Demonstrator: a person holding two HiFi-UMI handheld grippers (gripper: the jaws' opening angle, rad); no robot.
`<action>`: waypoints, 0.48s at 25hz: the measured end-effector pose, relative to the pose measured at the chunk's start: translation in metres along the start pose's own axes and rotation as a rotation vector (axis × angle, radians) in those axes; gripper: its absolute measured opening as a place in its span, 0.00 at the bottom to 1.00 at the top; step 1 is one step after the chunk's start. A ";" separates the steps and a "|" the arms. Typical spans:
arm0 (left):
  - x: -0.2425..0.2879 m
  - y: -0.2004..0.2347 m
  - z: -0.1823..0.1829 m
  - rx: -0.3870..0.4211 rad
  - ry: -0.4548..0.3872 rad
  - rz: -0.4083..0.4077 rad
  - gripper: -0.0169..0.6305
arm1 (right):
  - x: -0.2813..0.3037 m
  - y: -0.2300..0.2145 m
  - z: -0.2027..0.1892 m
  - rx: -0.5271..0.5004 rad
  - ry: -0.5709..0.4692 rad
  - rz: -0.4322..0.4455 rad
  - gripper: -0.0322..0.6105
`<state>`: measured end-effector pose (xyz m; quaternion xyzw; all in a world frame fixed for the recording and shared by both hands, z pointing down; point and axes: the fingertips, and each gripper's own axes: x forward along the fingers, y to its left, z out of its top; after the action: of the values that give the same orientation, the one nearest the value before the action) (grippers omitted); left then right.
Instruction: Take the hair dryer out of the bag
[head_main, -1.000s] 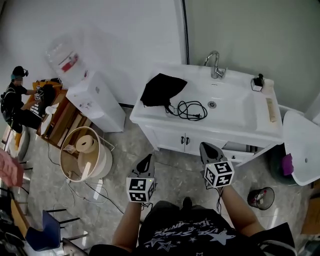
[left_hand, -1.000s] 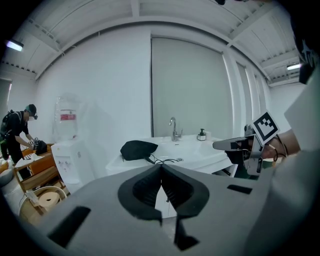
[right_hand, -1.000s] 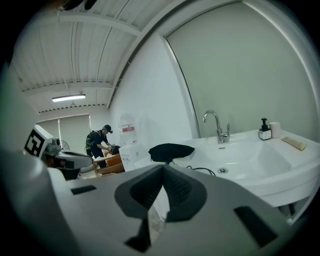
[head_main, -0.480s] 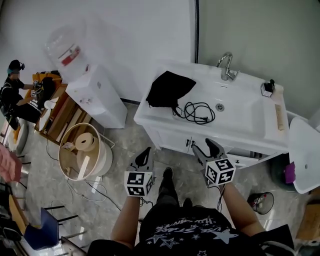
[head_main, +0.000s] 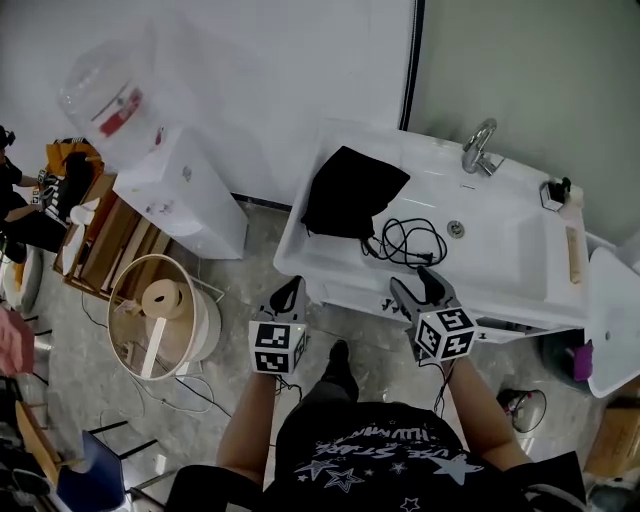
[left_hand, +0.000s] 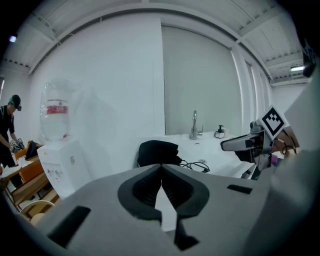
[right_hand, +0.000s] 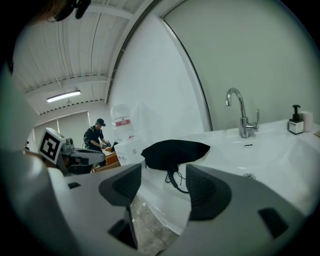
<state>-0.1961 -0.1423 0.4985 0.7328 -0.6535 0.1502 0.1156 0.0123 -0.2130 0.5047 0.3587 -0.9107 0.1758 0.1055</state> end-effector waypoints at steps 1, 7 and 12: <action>0.010 0.006 0.000 0.005 0.013 -0.015 0.04 | 0.008 -0.002 0.002 0.007 0.004 -0.006 0.49; 0.063 0.019 0.003 0.088 0.084 -0.152 0.24 | 0.045 -0.012 0.008 0.044 0.030 -0.054 0.47; 0.104 0.025 -0.012 0.181 0.165 -0.235 0.48 | 0.064 -0.023 0.013 0.076 0.033 -0.094 0.46</action>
<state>-0.2117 -0.2368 0.5470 0.7968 -0.5353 0.2536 0.1194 -0.0188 -0.2735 0.5191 0.4018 -0.8837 0.2108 0.1150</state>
